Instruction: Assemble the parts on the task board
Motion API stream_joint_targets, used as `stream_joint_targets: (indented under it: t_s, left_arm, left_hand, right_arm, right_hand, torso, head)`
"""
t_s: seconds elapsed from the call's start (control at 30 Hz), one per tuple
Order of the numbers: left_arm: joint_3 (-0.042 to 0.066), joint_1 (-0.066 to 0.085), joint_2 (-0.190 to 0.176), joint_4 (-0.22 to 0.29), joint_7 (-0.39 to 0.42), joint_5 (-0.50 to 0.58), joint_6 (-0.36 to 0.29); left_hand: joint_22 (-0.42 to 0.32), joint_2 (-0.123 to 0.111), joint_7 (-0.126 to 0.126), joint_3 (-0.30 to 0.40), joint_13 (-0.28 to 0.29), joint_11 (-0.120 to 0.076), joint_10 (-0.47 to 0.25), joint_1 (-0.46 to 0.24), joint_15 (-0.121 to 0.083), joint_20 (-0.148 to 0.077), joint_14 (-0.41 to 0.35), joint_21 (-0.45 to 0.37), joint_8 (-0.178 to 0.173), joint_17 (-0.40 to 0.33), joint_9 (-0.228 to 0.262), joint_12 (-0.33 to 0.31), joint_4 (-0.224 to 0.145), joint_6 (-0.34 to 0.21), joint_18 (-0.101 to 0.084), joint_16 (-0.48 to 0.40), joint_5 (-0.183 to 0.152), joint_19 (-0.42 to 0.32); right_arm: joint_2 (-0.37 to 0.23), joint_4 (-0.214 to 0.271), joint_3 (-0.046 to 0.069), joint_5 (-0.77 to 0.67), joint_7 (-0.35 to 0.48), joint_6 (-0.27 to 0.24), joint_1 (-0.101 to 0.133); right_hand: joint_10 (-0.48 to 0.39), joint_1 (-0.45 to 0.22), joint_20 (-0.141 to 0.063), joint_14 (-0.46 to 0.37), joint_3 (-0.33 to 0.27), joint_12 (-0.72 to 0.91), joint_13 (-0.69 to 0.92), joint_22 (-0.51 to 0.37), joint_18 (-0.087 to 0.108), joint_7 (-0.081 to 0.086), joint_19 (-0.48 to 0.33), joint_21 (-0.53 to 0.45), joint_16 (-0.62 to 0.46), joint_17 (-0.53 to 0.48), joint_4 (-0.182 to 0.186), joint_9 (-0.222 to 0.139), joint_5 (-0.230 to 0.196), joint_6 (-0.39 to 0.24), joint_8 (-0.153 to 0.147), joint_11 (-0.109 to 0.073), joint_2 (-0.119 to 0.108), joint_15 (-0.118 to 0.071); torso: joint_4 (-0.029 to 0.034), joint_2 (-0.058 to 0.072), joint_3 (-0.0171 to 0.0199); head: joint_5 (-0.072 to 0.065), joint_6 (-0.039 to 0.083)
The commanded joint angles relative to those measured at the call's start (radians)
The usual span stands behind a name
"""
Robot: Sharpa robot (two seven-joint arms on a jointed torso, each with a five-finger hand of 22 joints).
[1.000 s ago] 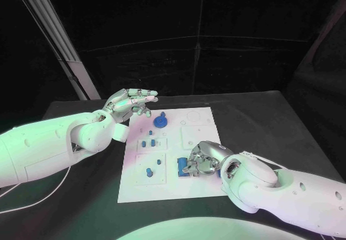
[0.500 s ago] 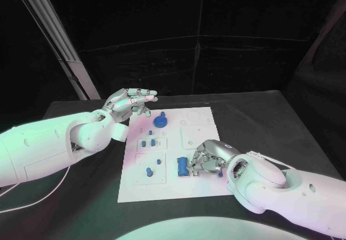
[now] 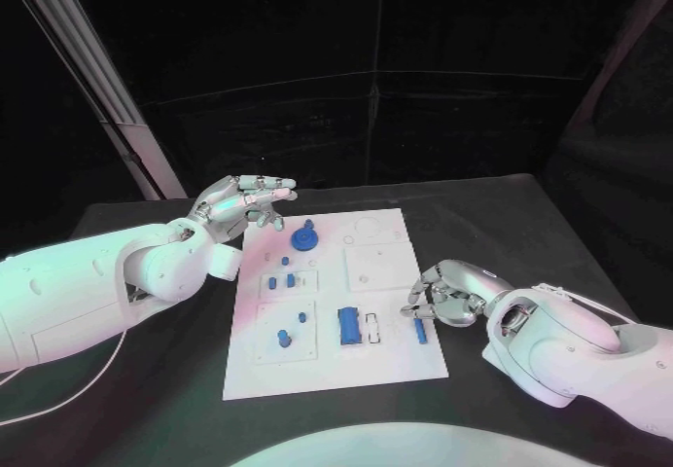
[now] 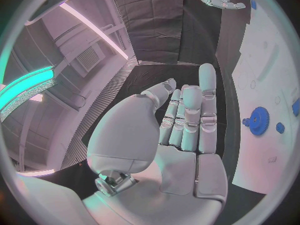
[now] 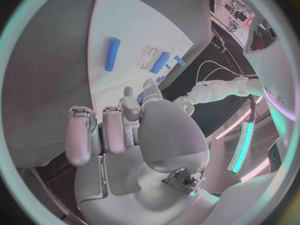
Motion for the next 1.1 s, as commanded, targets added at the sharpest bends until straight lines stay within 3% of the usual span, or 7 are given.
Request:
stream_joint_targets:
  t_s: [0.03, 0.23, 0.37, 0.5, 0.93, 1.1]
  left_arm:
    - [-0.001, 0.001, -0.001, 0.002, 0.003, 0.002, 0.011]
    - [-0.005, 0.001, -0.004, 0.003, 0.003, 0.002, 0.012]
    - [-0.006, 0.001, -0.005, 0.003, 0.003, 0.002, 0.012]
    - [-0.007, 0.001, -0.005, 0.003, 0.002, 0.002, 0.013]
    - [-0.008, 0.001, -0.004, 0.001, 0.000, 0.002, 0.015]
    - [-0.008, 0.001, -0.004, 0.001, -0.001, 0.002, 0.016]
  left_hand:
    - [-0.001, -0.001, -0.003, 0.001, 0.000, 0.001, -0.005, -0.005, 0.000, 0.002, -0.008, 0.001, 0.004, -0.001, 0.001, 0.004, -0.002, -0.007, 0.013, 0.005, 0.004, 0.002]
    - [-0.001, -0.001, -0.003, 0.001, 0.000, 0.001, -0.005, -0.005, 0.000, 0.002, -0.008, 0.001, 0.004, -0.001, 0.001, 0.004, -0.002, -0.007, 0.013, 0.005, 0.004, 0.002]
    - [-0.001, -0.001, -0.003, 0.001, 0.000, 0.001, -0.006, -0.006, 0.000, 0.002, -0.008, 0.000, 0.005, -0.001, 0.001, 0.006, -0.004, -0.008, 0.013, 0.006, 0.003, 0.002]
    - [-0.001, -0.001, -0.003, 0.001, 0.000, 0.001, -0.006, -0.006, 0.000, 0.002, -0.008, 0.000, 0.005, -0.001, 0.001, 0.006, -0.004, -0.008, 0.013, 0.006, 0.003, 0.002]
    - [-0.001, -0.001, -0.003, 0.001, 0.000, 0.001, -0.006, -0.006, 0.000, 0.002, -0.008, 0.000, 0.006, -0.001, 0.001, 0.006, -0.004, -0.008, 0.013, 0.006, 0.003, 0.002]
    - [-0.001, -0.001, -0.003, 0.001, 0.000, 0.001, -0.006, -0.006, 0.000, 0.002, -0.008, 0.000, 0.006, -0.001, 0.001, 0.006, -0.004, -0.008, 0.013, 0.006, 0.003, 0.002]
  right_arm:
    - [-0.014, 0.000, 0.002, -0.048, -0.082, 0.057, 0.001]
    - [-0.016, -0.003, 0.003, -0.104, -0.127, 0.087, 0.000]
    - [-0.011, -0.012, 0.003, -0.122, -0.141, 0.142, 0.000]
    - [0.006, -0.023, 0.003, -0.131, -0.147, 0.182, 0.000]
    - [0.050, -0.039, 0.003, -0.135, -0.147, 0.215, -0.001]
    - [0.060, -0.053, 0.002, -0.151, -0.150, 0.262, -0.001]
  right_hand:
    - [-0.005, -0.002, 0.004, 0.047, -0.017, -0.010, -0.006, 0.097, -0.004, -0.001, -0.001, -0.005, -0.008, -0.005, 0.008, -0.003, -0.002, 0.016, -0.009, 0.005, -0.008, 0.005]
    - [-0.004, -0.014, 0.003, 0.047, -0.035, -0.016, -0.009, 0.095, -0.004, -0.005, -0.002, -0.006, -0.011, -0.008, 0.025, -0.006, 0.004, 0.033, -0.014, 0.002, -0.018, 0.003]
    - [-0.004, -0.019, 0.001, 0.046, -0.044, -0.022, -0.013, 0.093, -0.003, -0.009, -0.003, -0.008, -0.014, -0.010, 0.039, -0.006, -0.017, 0.046, -0.015, 0.000, -0.019, 0.001]
    - [-0.003, -0.020, 0.000, 0.046, -0.047, -0.024, -0.013, 0.092, -0.003, -0.010, -0.004, -0.009, -0.015, -0.011, 0.044, -0.005, -0.024, 0.051, -0.016, -0.001, -0.020, 0.000]
    - [-0.004, -0.020, 0.000, 0.046, -0.049, -0.026, -0.014, 0.091, -0.003, -0.011, -0.005, -0.009, -0.016, -0.012, 0.046, -0.005, -0.027, 0.055, -0.015, -0.002, -0.021, 0.000]
    - [-0.004, -0.017, 0.000, 0.045, -0.048, -0.028, -0.016, 0.089, -0.002, -0.011, -0.006, -0.010, -0.018, -0.013, 0.047, -0.004, -0.026, 0.057, -0.015, -0.003, -0.019, -0.001]
  torso:
    - [-0.0014, 0.001, 0.0007]
    - [-0.0073, 0.001, 0.0026]
    - [-0.0018, 0.001, -0.0005]
    - [-0.0028, 0.001, 0.0019]
    - [-0.0028, 0.002, 0.0011]
    - [-0.0005, 0.002, 0.0004]
  head:
    - [-0.010, 0.001]
    - [-0.007, 0.002]
    - [-0.013, 0.001]
    - [-0.009, 0.001]
    - [-0.007, -0.004]
    - [-0.006, -0.006]
